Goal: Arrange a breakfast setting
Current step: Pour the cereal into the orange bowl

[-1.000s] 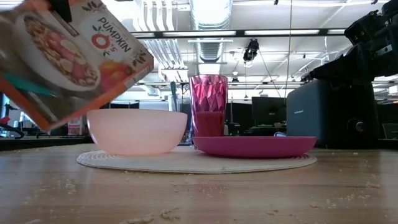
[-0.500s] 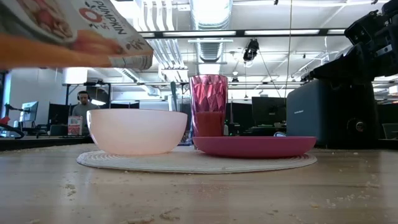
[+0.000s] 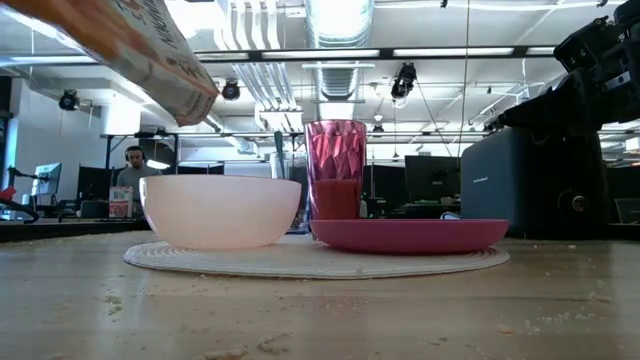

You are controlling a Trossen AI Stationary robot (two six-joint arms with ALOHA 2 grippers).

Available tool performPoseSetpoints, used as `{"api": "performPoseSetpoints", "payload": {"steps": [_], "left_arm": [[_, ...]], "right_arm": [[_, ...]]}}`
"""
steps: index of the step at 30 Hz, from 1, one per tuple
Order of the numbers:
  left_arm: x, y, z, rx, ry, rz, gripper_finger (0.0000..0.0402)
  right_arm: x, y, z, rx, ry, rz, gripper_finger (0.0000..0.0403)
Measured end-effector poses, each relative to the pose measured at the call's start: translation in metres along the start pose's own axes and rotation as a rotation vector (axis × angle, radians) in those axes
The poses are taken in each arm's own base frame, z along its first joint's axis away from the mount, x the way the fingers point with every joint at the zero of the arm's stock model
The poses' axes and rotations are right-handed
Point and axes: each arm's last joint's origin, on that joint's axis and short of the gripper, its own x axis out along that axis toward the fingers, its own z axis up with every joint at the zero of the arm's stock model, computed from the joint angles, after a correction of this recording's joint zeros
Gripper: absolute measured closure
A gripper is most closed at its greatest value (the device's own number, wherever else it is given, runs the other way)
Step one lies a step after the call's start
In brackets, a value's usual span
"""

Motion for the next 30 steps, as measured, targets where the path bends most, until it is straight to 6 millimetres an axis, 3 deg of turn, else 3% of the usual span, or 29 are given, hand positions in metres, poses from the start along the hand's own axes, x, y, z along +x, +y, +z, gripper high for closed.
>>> {"api": "performPoseSetpoints", "payload": {"steps": [11,30], "left_arm": [[0.015,-0.017,0.029,-0.173,0.108,0.018,0.0401],[0.006,-0.020,0.087,-0.353,0.235,-0.130,0.0402]], "right_arm": [[0.000,0.000,0.000,0.000,0.000,0.000,0.0335],[0.000,0.000,0.000,0.000,0.000,0.000,0.0335]]}}
